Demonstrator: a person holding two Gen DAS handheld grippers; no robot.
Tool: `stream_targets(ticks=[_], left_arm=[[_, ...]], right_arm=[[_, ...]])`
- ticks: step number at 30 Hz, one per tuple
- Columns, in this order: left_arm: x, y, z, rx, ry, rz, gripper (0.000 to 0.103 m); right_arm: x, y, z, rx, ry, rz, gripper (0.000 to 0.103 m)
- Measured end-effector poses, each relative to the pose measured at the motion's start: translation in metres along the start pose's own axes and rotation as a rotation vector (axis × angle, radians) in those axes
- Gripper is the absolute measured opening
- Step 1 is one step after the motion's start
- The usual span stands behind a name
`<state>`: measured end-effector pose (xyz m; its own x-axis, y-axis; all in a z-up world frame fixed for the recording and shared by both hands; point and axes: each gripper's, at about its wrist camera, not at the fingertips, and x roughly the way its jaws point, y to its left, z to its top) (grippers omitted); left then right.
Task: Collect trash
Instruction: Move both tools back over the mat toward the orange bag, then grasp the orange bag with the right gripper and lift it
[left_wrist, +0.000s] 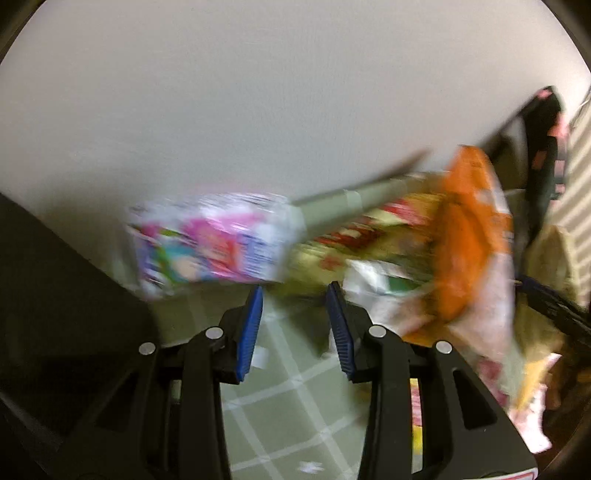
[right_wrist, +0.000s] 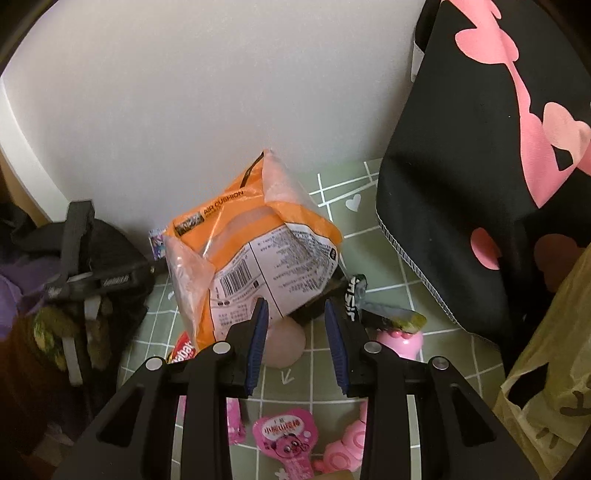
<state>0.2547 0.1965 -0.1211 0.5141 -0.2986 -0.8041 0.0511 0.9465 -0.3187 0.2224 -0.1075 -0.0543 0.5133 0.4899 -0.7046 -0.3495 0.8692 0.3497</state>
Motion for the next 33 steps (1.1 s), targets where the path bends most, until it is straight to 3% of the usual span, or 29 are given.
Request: stream_targets(ticks=[7, 11, 17, 21, 26, 33], left_arm=[[-0.019, -0.006, -0.004, -0.032, -0.072, -0.167, 0.035], [-0.041, -0.009, -0.021, -0.005, -0.088, -0.239, 0.041], [-0.03, -0.034, -0.01, 0.063, -0.077, -0.16, 0.042], [-0.04, -0.025, -0.009, 0.051, -0.089, -0.027, 0.042], [-0.056, -0.007, -0.017, -0.02, -0.124, -0.024, 0.042], [-0.063, -0.021, -0.028, 0.008, -0.109, -0.03, 0.042]], right_arm=[[-0.004, 0.001, -0.003, -0.011, 0.006, -0.017, 0.03], [-0.01, -0.008, -0.01, 0.016, 0.007, -0.029, 0.031], [-0.018, -0.014, -0.014, 0.052, -0.002, -0.021, 0.031], [-0.028, -0.013, -0.019, 0.051, -0.027, -0.039, 0.03], [-0.024, -0.028, -0.022, 0.111, -0.017, -0.037, 0.03], [0.011, -0.051, -0.015, 0.225, 0.007, 0.021, 0.03]])
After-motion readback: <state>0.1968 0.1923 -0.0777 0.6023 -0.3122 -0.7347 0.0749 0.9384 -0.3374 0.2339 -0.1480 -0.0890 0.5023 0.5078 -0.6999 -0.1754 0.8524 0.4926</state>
